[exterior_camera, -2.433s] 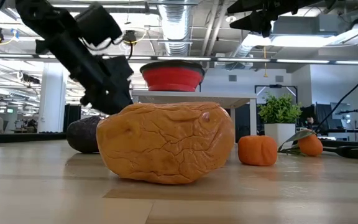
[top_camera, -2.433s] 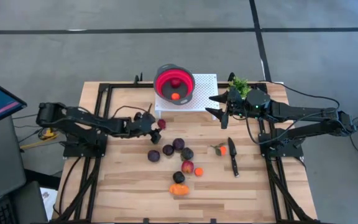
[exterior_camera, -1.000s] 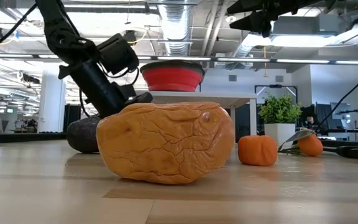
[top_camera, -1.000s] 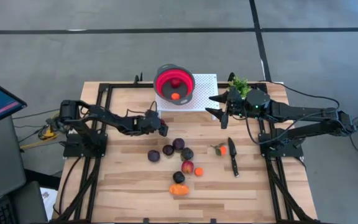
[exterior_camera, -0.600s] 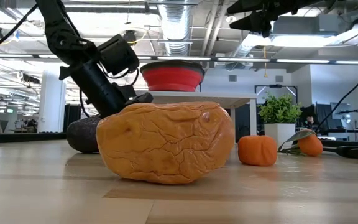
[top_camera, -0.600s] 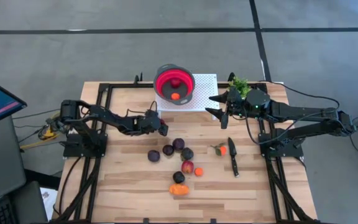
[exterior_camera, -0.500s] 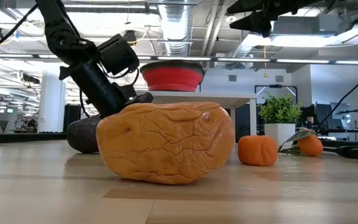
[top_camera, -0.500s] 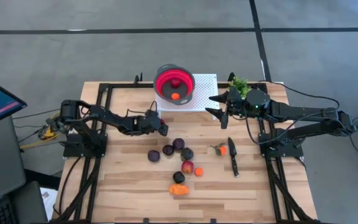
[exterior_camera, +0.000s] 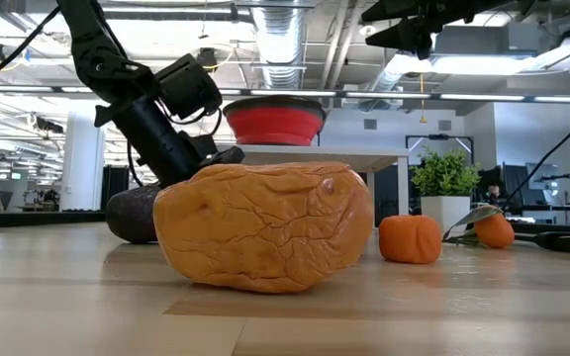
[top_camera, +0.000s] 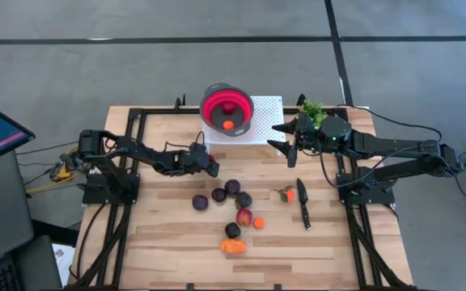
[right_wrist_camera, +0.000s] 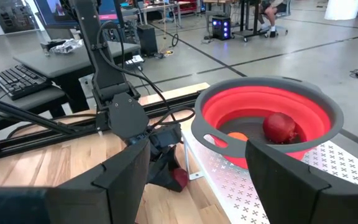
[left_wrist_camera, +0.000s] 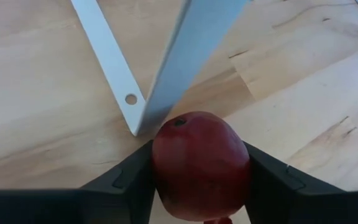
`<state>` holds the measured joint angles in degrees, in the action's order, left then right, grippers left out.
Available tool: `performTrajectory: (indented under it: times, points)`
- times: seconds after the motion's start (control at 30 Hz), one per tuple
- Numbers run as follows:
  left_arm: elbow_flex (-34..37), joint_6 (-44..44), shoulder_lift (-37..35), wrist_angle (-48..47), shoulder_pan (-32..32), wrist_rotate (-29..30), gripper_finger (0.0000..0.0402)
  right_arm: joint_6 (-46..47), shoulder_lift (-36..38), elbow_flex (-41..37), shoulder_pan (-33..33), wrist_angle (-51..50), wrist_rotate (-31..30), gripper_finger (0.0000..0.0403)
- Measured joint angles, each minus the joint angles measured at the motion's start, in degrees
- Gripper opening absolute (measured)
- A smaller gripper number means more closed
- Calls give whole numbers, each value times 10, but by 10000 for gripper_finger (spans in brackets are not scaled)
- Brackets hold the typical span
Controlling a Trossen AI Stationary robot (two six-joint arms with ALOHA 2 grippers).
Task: Pick & Place Fruit
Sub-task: Put the pomegranate into the strainer bowl on the shelf
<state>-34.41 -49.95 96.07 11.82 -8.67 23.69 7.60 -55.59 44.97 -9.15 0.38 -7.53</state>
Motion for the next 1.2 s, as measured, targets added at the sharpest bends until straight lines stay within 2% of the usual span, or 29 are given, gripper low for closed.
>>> performTrajectory:
  times: [0.23, 0.5, 0.57, 0.67, 0.9, 1.1, 1.2]
  points:
    - [0, 26, -11, -4, 0, -65, 188, 0, 0, 0, 0, 0, 0, 260]
    - [0, 193, -107, -3, 2, -272, 185, 0, 0, 0, 0, 0, 0, 260]
    - [0, 222, -143, -3, 6, -293, 188, 0, 0, 0, 0, 0, 0, 260]
    - [0, 245, -198, 10, 8, -295, 191, 0, 0, 0, 0, 0, 0, 260]
    - [0, 302, -308, 104, 8, -250, 188, 0, 0, 0, 0, 0, 0, 260]
    - [0, 390, -350, 203, 1, -225, 192, 0, 0, 0, 0, 0, 0, 260]
    - [0, 421, -353, 231, -16, -190, 189, 0, 0, 0, 0, 0, 0, 260]
